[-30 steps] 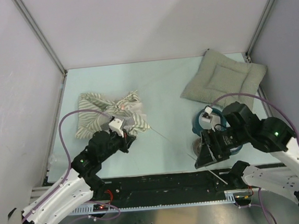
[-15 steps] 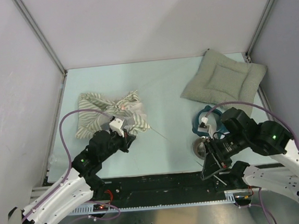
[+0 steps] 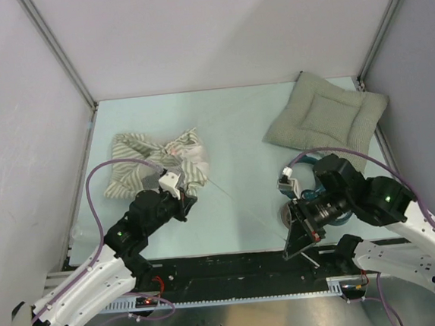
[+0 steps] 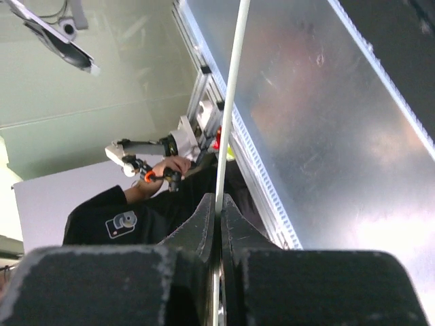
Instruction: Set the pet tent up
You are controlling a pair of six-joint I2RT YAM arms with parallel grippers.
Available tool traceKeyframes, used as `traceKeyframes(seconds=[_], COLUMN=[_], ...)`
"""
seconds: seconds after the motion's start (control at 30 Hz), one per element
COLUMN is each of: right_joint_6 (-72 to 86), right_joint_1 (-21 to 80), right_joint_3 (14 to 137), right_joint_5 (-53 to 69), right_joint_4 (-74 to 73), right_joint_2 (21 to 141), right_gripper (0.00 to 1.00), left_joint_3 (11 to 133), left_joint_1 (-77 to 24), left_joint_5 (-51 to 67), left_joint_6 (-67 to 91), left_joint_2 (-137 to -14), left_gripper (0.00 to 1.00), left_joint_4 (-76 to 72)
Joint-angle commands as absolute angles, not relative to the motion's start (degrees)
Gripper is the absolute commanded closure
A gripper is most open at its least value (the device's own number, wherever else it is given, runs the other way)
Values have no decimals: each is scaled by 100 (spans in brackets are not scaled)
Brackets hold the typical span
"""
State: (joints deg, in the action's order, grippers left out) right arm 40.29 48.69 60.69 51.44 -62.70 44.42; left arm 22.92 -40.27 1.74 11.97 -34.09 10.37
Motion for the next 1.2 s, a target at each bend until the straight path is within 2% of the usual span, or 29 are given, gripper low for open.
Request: traceKeyframes(seconds=[0.0,0.27,0.63,0.83,1.17], right_joint_6=[4289,4861,5124,4935,4433], right_joint_1=[4934,5109,5623,5928,6084], right_joint_3=[5937,5407,5048,5159,5532], right_joint_5=[5147,4462,2412,1586,1199], right_joint_4=[-4091,-729,2266,3107,3241], right_joint_2=[4485,5108,6346,7210,8158], right_gripper=[100,100,100,100,100], left_joint_3=[2438,2669,2750,2680,2747], left_joint_1=[-4044,-4074,-4178,-4211,-4212], left_joint_5=[324,480,296,218,81], left_joint_6=[1188,1458,1619,1635,1663], left_joint_2=[-3402,-3523,-3224,-2968,-2540], left_gripper=[100,100,100,100,100], left_joint_4=[731,731,781,950,1275])
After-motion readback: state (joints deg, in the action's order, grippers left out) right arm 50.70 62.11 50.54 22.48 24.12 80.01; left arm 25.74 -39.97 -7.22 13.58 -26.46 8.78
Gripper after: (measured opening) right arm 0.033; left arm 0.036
